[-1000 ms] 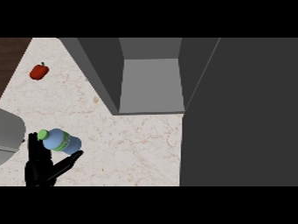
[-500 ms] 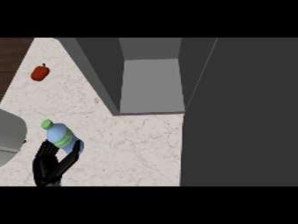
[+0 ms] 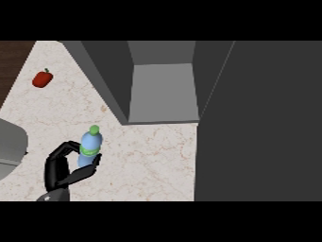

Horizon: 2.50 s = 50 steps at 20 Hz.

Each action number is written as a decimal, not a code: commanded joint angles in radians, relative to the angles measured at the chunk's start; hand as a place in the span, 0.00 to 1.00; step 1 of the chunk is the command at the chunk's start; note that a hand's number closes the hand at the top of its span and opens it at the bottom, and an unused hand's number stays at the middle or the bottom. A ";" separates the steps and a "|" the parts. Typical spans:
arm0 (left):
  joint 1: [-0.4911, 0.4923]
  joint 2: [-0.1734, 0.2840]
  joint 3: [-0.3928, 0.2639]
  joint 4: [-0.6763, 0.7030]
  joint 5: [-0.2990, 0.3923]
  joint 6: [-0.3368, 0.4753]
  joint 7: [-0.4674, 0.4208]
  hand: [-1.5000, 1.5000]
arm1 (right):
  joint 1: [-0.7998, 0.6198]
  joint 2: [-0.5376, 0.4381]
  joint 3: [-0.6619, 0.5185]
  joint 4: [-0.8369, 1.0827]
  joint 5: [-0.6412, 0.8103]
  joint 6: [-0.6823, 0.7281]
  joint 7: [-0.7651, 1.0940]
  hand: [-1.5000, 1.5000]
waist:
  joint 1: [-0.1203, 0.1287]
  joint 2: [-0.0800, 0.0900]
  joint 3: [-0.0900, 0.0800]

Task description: Pick up the bottled water, place it into the cabinet and close the cabinet

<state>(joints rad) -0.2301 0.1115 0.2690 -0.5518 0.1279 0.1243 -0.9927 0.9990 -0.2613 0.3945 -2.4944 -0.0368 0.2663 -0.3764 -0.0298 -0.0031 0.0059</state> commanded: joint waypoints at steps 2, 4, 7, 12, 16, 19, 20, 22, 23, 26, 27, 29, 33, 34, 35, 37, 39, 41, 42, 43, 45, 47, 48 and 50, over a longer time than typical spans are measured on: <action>-0.006 -0.035 -0.192 0.037 -0.151 -0.142 -0.035 1.00 | 0.022 -0.026 -0.016 -0.083 -0.001 0.003 0.018 0.00 | -0.015 0.004 -0.008; -0.029 -0.040 -0.192 0.023 -0.137 -0.163 -0.009 1.00 | 0.069 -0.042 0.005 -0.152 -0.001 0.002 0.038 0.00 | -0.004 0.001 -0.008; -0.018 -0.084 -0.229 -0.001 -0.154 -0.167 -0.003 1.00 | 0.025 -0.024 0.004 -0.161 -0.014 -0.029 0.074 0.00 | 0.017 0.003 -0.007; 0.008 -0.110 -0.321 -0.137 -0.104 -0.187 0.115 1.00 | 0.059 -0.051 -0.018 -0.150 -0.033 -0.022 0.060 0.00 | 0.023 -0.002 -0.006; -0.014 -0.111 -0.486 -0.260 0.051 -0.058 0.230 1.00 | 0.084 -0.074 -0.044 -0.161 -0.055 -0.008 0.038 0.00 | 0.012 -0.004 -0.006; -0.101 -0.111 -0.551 -0.331 0.116 0.039 0.355 1.00 | 0.043 -0.063 -0.053 -0.137 -0.059 -0.012 0.028 0.00 | 0.010 -0.001 -0.006; -0.092 -0.111 -0.527 -0.370 0.094 0.050 0.412 1.00 | 0.097 -0.077 -0.065 -0.172 -0.074 -0.012 0.036 0.00 | 0.013 -0.004 -0.006; -0.176 -0.111 -0.602 -0.312 0.157 0.115 0.428 1.00 | 0.077 -0.049 -0.023 -0.116 -0.040 -0.014 -0.014 0.00 | -0.005 0.001 -0.007; -0.191 -0.111 -0.641 -0.339 0.179 0.171 0.453 1.00 | 0.074 -0.065 -0.047 -0.164 -0.065 -0.014 0.017 0.00 | -0.004 0.002 -0.007; -0.169 -0.111 -0.714 -0.441 0.203 0.240 0.520 1.00 | 0.081 -0.065 -0.098 -0.186 -0.118 -0.022 0.035 0.00 | 0.011 0.001 -0.006; -0.234 -0.111 -0.741 -0.373 0.270 0.291 0.511 1.00 | 0.032 -0.057 -0.096 -0.063 -0.102 0.004 -0.028 0.00 | -0.001 0.004 -0.006; -0.338 -0.111 -0.706 -0.310 0.286 0.304 0.528 1.00 | 0.092 -0.081 -0.119 -0.128 -0.111 0.017 -0.030 0.00 | -0.018 0.005 -0.007; -0.453 -0.111 -0.718 -0.308 0.293 0.389 0.654 1.00 | 0.061 -0.048 -0.128 -0.076 -0.123 -0.001 -0.045 0.00 | -0.005 0.004 -0.006; -0.476 -0.111 -0.693 -0.227 0.301 0.370 0.620 1.00 | 0.051 -0.050 -0.136 -0.044 -0.140 0.020 -0.075 0.00 | -0.010 0.007 -0.006; -0.541 -0.111 -0.672 -0.158 0.314 0.356 0.605 1.00 | 0.061 -0.056 -0.107 -0.074 -0.099 0.017 -0.035 0.00 | -0.019 0.011 -0.007; -0.552 -0.111 -0.682 -0.146 0.347 0.378 0.624 1.00 | 0.091 -0.067 -0.147 -0.075 -0.119 0.035 -0.058 0.00 | -0.017 0.008 -0.006; -0.584 -0.111 -0.672 -0.114 0.415 0.384 0.631 1.00 | 0.067 -0.095 -0.196 -0.070 -0.178 0.067 -0.070 0.00 | -0.031 0.014 -0.006; -0.628 -0.111 -0.634 -0.035 0.434 0.375 0.603 1.00 | 0.083 -0.061 -0.123 -0.035 -0.092 0.064 -0.108 0.00 | -0.037 0.014 -0.007; -0.667 -0.111 -0.620 -0.033 0.422 0.395 0.636 1.00 | 0.095 -0.073 -0.169 -0.098 -0.144 0.059 -0.083 0.00 | -0.027 0.013 -0.007; -0.684 -0.111 -0.633 -0.002 0.414 0.444 0.617 1.00 | 0.064 -0.081 -0.202 -0.059 -0.170 0.061 -0.064 0.00 | -0.026 0.017 -0.006; -0.694 -0.111 -0.628 0.067 0.408 0.487 0.603 1.00 | 0.099 -0.077 -0.160 -0.079 -0.142 0.083 -0.090 0.00 | -0.046 0.019 -0.007; -0.720 -0.111 -0.613 0.122 0.377 0.520 0.581 1.00 | 0.101 -0.069 -0.173 -0.105 -0.139 0.065 -0.070 0.00 | -0.035 0.021 -0.007; -0.737 -0.111 -0.612 0.163 0.365 0.528 0.575 1.00 | 0.102 -0.080 -0.193 -0.044 -0.138 0.095 -0.123 0.00 | -0.043 0.020 -0.006; -0.768 -0.089 -0.647 0.225 0.297 0.598 0.594 1.00 | 0.102 -0.078 -0.198 -0.070 -0.149 0.094 -0.122 0.00 | -0.041 0.021 -0.005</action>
<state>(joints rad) -0.9506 0.0049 -0.3601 -0.4348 0.4821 0.6419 -0.3972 1.0716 -0.3233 0.2226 -2.4799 -0.0864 0.3412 -0.5138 -0.0654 0.0158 -0.0002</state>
